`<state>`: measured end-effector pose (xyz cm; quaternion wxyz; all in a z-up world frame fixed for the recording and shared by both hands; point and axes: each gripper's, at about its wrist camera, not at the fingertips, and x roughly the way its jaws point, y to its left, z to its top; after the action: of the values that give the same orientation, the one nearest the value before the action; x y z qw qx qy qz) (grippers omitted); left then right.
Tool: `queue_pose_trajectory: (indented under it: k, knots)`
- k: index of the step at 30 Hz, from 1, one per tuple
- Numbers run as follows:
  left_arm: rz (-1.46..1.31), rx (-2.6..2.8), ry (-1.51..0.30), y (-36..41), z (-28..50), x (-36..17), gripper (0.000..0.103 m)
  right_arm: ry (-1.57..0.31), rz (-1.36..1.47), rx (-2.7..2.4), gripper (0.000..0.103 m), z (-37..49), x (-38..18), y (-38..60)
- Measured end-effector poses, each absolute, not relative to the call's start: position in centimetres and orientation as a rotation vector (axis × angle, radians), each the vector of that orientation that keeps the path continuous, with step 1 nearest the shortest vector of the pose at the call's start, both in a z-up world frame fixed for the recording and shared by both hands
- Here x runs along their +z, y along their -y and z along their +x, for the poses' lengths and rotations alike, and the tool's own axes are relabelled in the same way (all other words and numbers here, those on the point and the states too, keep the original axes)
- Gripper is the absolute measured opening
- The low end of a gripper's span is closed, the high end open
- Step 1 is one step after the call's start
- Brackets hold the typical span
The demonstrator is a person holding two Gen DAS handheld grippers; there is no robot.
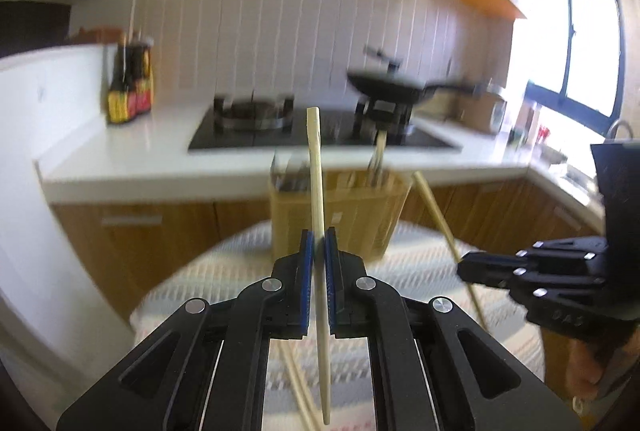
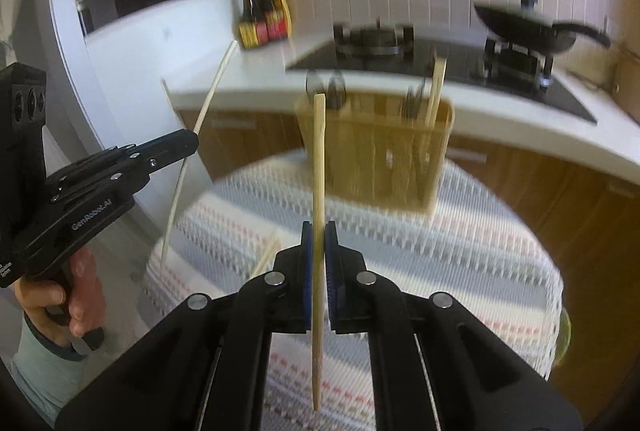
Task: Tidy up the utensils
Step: 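Carry both chopsticks upright into the tan basket and open both tools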
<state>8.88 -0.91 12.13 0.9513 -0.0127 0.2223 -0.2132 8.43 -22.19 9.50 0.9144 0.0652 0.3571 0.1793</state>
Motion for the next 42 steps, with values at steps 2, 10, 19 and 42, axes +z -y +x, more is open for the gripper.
queue_pose_trajectory:
  k: [2, 10, 19, 42]
  knots:
    - [-0.048, -0.452, -0.393, 1.1, 9.2, 13.4, 0.004, -0.686, 0.161, 0.376, 0.004, 9.0, 10.4, 22.9]
    - [-0.16, -0.511, -0.191, 1.6, 10.9, 16.6, 0.004, -0.525, 0.285, 0.387, 0.004, 12.4, 12.9, 26.6]
    - [-0.184, -0.481, -0.147, 3.1, 16.9, 16.3, 0.004, -0.393, 0.357, 0.309, 0.004, 17.6, 14.4, 30.2]
    - [-0.185, -0.442, -0.081, 3.7, 26.5, 11.4, 0.004, -0.253, 0.201, 0.166, 0.004, 25.0, 10.9, 28.1]
